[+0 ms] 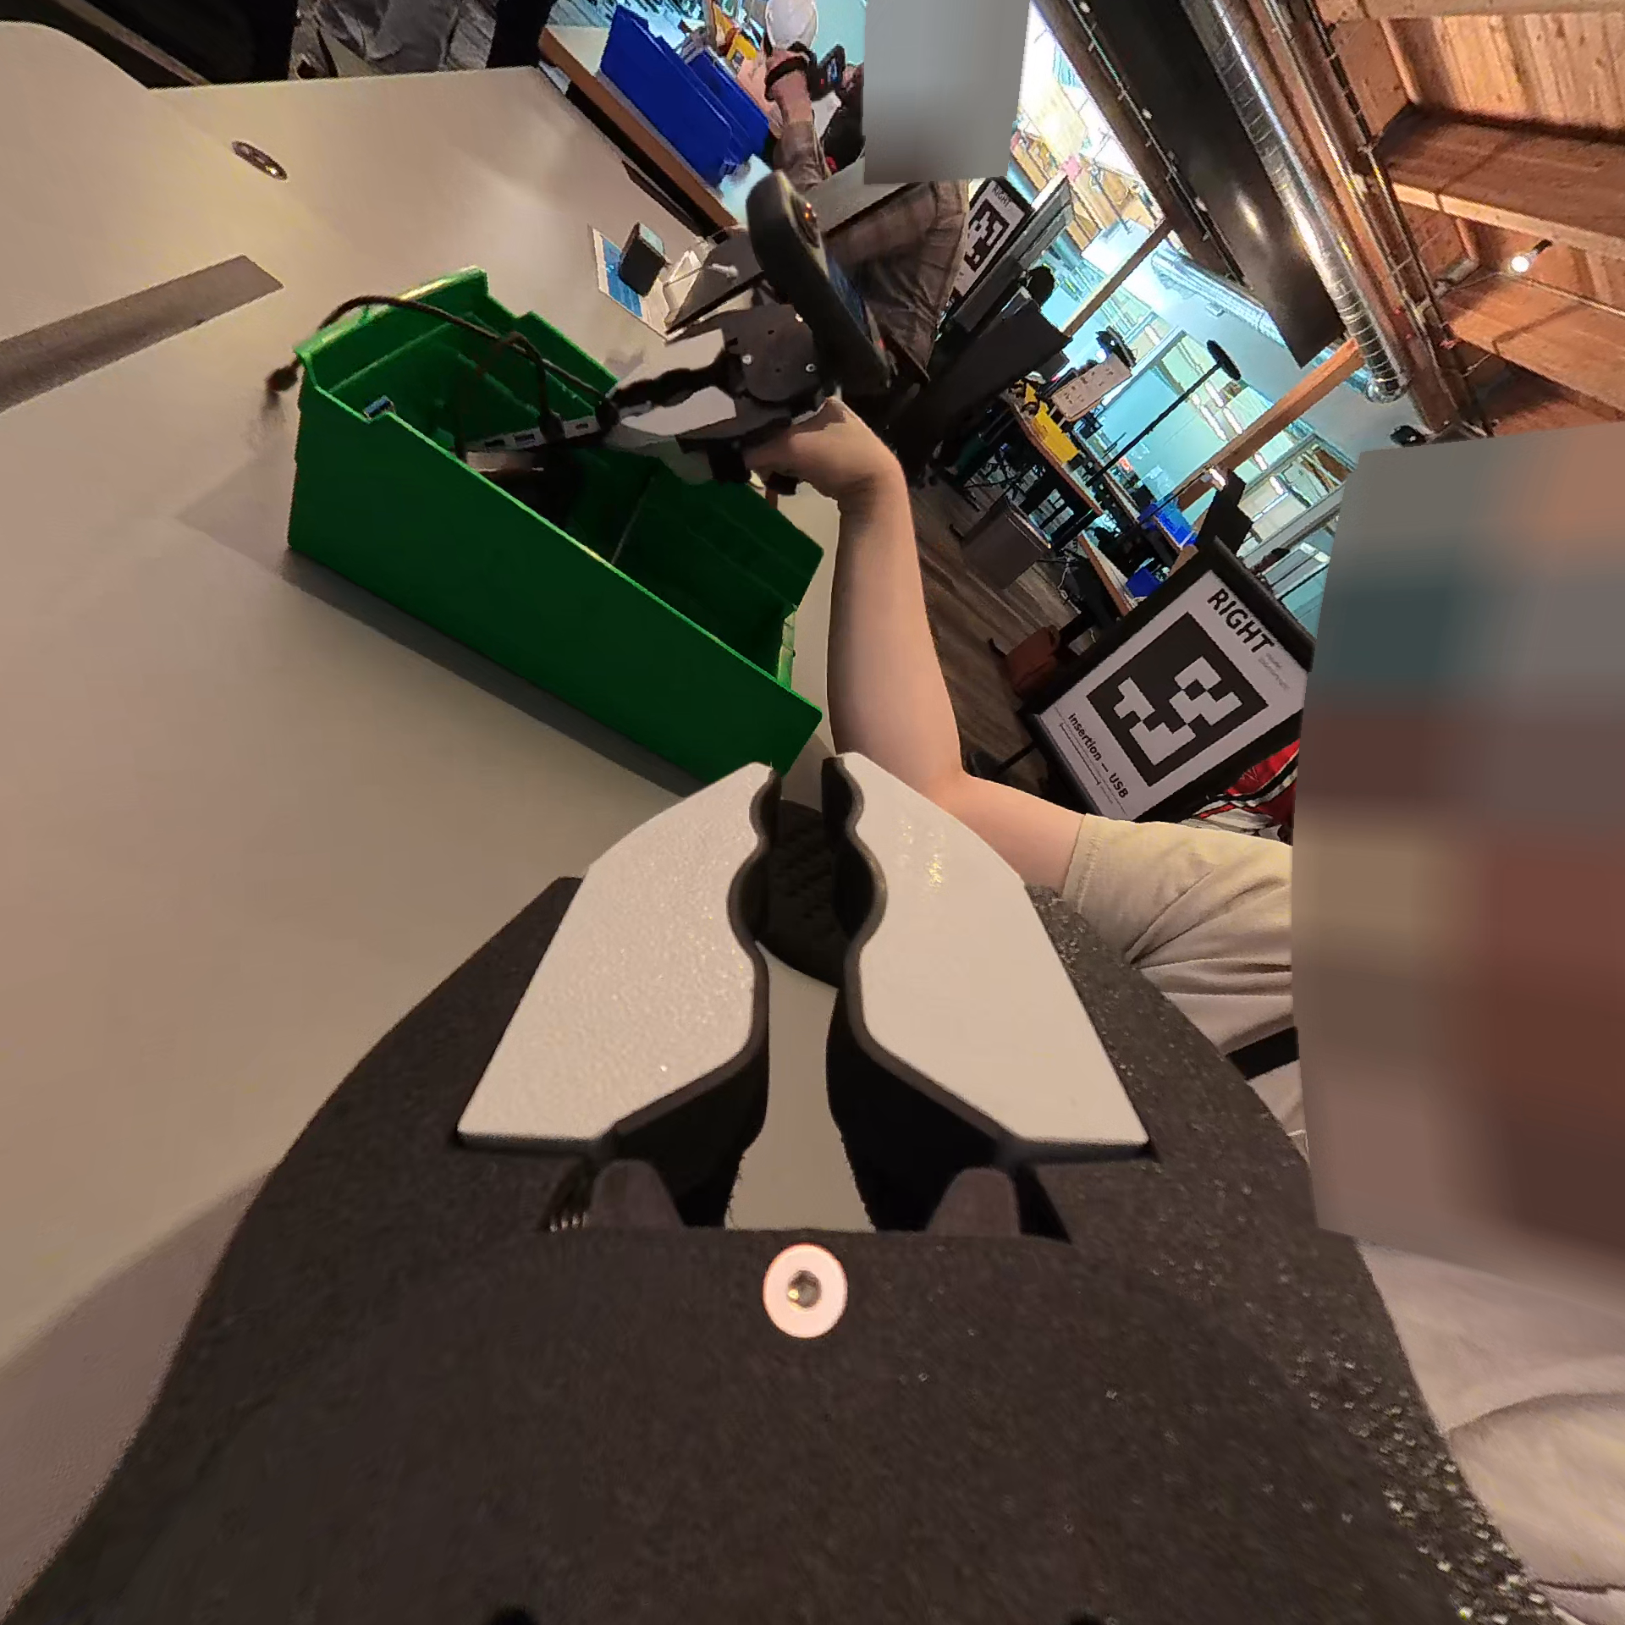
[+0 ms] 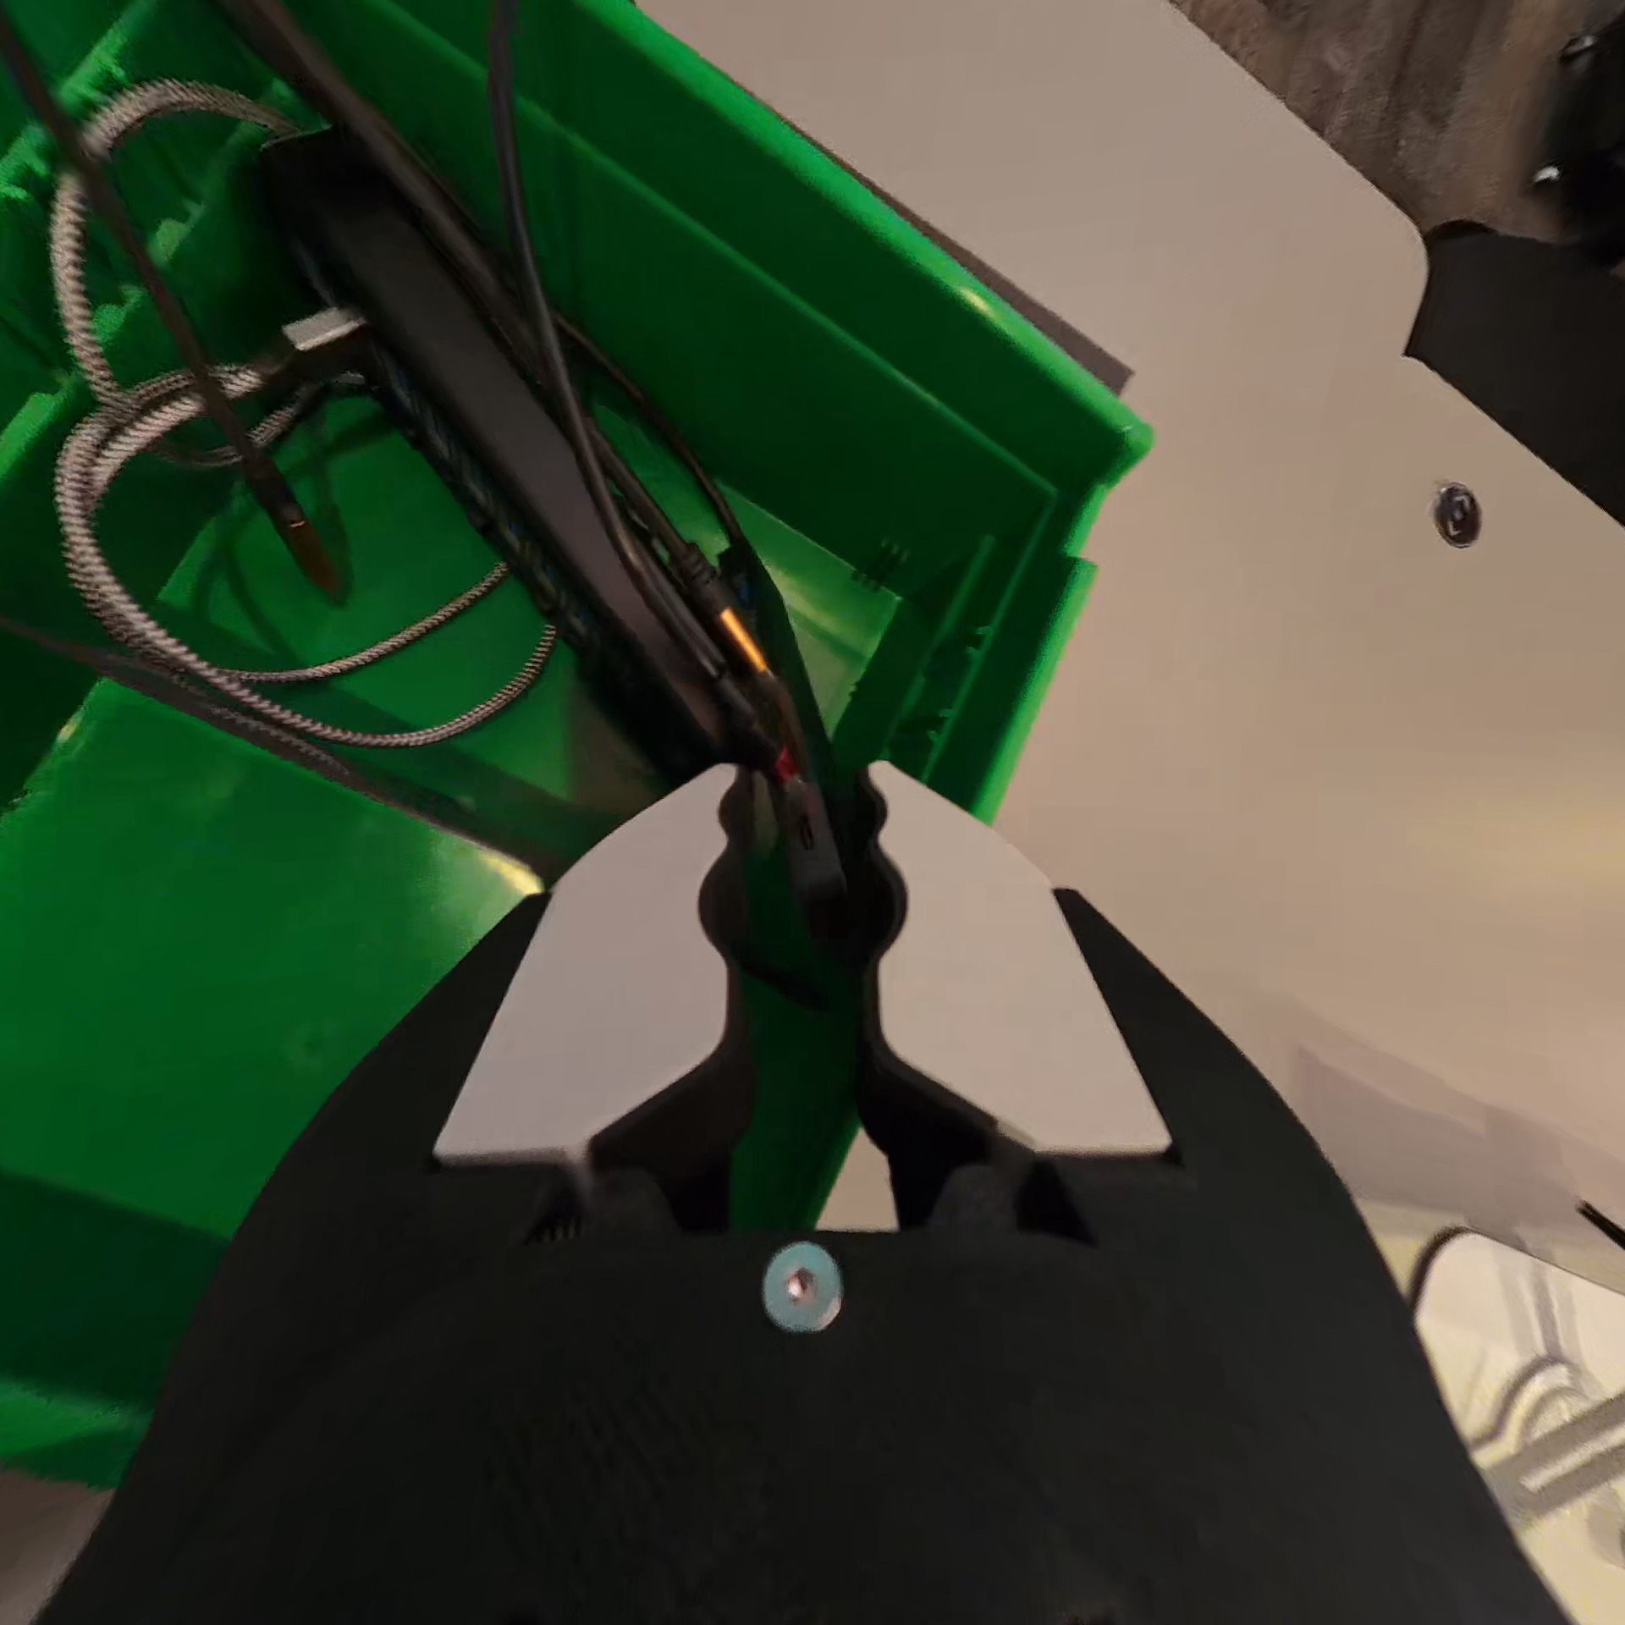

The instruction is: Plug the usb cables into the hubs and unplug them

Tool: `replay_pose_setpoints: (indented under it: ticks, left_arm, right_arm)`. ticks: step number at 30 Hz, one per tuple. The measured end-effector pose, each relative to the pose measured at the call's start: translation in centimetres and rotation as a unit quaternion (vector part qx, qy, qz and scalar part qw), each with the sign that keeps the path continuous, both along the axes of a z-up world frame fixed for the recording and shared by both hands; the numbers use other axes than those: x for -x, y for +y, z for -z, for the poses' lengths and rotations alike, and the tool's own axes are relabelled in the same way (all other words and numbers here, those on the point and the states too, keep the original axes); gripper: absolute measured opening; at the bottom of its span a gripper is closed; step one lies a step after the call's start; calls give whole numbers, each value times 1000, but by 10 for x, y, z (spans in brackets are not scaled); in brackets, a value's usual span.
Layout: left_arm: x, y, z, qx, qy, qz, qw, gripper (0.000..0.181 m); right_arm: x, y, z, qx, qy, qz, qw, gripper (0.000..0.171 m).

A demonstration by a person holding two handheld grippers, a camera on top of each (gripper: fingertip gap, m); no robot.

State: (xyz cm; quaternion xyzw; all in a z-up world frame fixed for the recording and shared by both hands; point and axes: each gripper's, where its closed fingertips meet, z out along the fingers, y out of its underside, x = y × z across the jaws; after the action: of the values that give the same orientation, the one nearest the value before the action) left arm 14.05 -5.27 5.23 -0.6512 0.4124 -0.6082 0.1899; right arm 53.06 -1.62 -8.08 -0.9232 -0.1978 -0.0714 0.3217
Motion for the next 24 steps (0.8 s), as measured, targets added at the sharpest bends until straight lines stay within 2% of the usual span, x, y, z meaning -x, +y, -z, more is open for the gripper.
replay_pose_setpoints:
  ticks: [7,11,14,16,18,20,22,24]
  left_arm:
    - [-1,-1,4,-3,13,3,1000,9]
    - [9,18,-1,-52,19,-56,997,9]
    - [19,34,-13,-115,8,-117,986,12]
    - [23,41,-27,-169,-12,-154,973,14]
    - [26,46,-42,-246,-26,-200,948,19]
    - [29,45,-53,-315,-24,-235,919,23]
    - [37,41,-60,-355,-12,-264,897,37]
    - [51,36,-62,-350,17,-283,893,43]
  right_arm:
    - [-8,8,-2,-11,-51,5,999,34]
    - [-18,-7,-39,-70,-55,43,995,50]
    - [-22,-22,-80,-143,-20,84,986,58]
    - [-17,-29,-113,-212,30,93,972,62]
    - [-6,-37,-148,-287,78,80,952,64]
    - [-4,-47,-174,-345,77,92,931,61]
    - [-5,-59,-185,-369,47,116,921,53]
    - [-3,-66,-178,-342,26,122,931,52]
